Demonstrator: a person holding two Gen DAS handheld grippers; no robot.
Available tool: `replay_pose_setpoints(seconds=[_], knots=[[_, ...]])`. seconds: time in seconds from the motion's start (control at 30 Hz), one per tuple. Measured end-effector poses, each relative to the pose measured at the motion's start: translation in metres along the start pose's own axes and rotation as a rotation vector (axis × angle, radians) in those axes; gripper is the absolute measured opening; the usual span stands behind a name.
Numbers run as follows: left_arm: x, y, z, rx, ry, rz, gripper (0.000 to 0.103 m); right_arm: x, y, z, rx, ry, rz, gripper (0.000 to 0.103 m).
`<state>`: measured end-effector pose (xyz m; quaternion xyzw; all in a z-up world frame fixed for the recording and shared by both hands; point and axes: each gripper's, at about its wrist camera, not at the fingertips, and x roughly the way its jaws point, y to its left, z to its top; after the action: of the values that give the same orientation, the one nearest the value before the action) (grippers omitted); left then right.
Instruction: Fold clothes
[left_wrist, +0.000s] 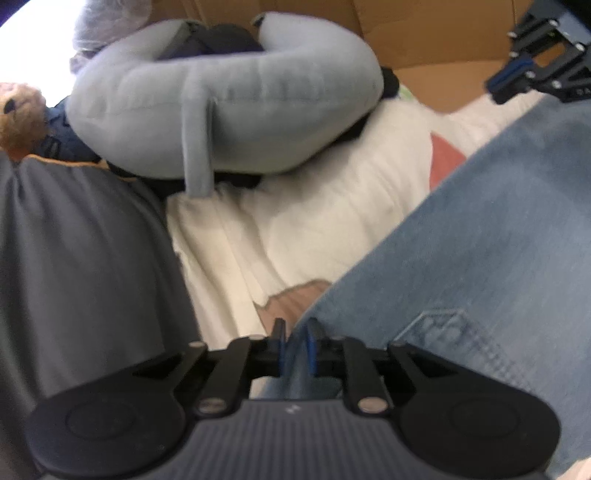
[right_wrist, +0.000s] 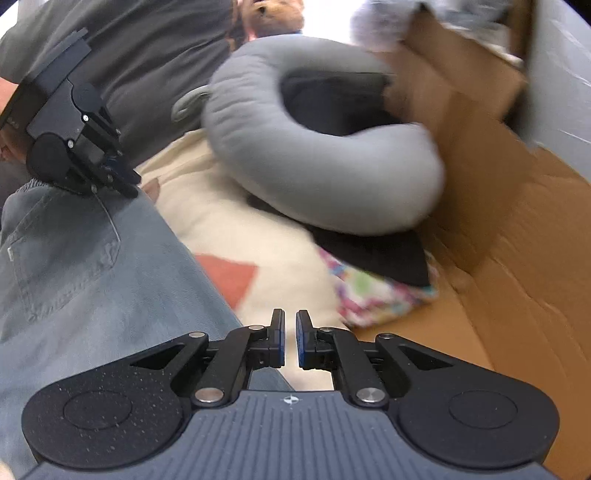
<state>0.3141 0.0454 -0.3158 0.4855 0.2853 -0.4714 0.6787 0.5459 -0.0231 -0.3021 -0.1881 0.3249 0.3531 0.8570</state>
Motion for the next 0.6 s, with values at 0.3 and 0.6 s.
replay_pose_setpoints(seconds=[0.3, 0.6], knots=[[-0.030, -0.049, 0.059, 0.083, -0.136, -0.077, 0.014, -0.103, -0.075, -0.089, 0.044, 0.123, -0.168, 0.006], [-0.042, -0.104, 0.114, 0.084, -0.246, -0.161, 0.015, -0.178, -0.124, -0.166, 0.131, 0.170, -0.317, 0.007]])
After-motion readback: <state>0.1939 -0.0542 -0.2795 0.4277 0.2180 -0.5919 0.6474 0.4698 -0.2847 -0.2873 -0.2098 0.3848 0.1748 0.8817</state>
